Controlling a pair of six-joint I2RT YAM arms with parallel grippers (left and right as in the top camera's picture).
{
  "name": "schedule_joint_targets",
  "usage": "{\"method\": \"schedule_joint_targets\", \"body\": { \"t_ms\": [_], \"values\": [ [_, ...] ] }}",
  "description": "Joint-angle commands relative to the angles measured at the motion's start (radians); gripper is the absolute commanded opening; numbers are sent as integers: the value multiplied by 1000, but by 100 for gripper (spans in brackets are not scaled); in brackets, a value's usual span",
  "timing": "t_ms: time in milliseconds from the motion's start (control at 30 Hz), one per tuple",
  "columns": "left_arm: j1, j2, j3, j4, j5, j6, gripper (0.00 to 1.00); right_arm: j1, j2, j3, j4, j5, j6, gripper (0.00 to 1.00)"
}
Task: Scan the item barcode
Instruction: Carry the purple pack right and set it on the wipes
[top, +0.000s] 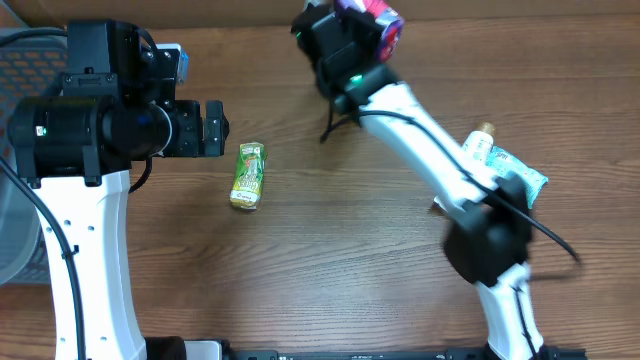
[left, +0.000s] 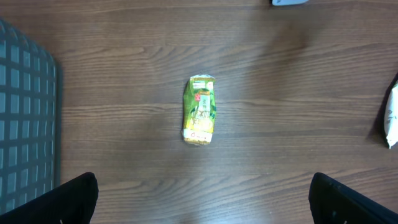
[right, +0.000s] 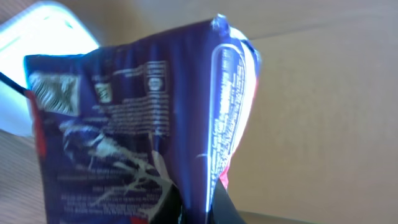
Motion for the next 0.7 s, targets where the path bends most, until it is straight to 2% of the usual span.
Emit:
{"method": "schedule_joint_targets", "body": {
  "t_ms": [0,100,133,200,267,333,433,667],
  "values": [
    [4,9,7,2,-3,22,100,-43,-262,21,-129,-246,386,4],
    [4,9,7,2,-3,22,99,-93,-362,21,-313,-481,635,4],
    [4,9,7,2,-3,23,99,-145,-402,21,-420,-663,739,4],
    [4,9,7,2,-3,22,99,-219,-418,21,-538,-862,864,4],
    [4,9,7,2,-3,22,100,-289,-408,14,-650,-936,988,4],
    [4,9,7,2,-4,23,99,-349,-387,-27,-734,-912,1085,4],
    [4,9,7,2,-3,22,100,-404,-370,-146,-729,-902,1102,4],
    [4,9,7,2,-3,22,100,-487,-368,-515,-539,-868,1177,4]
  ]
}}
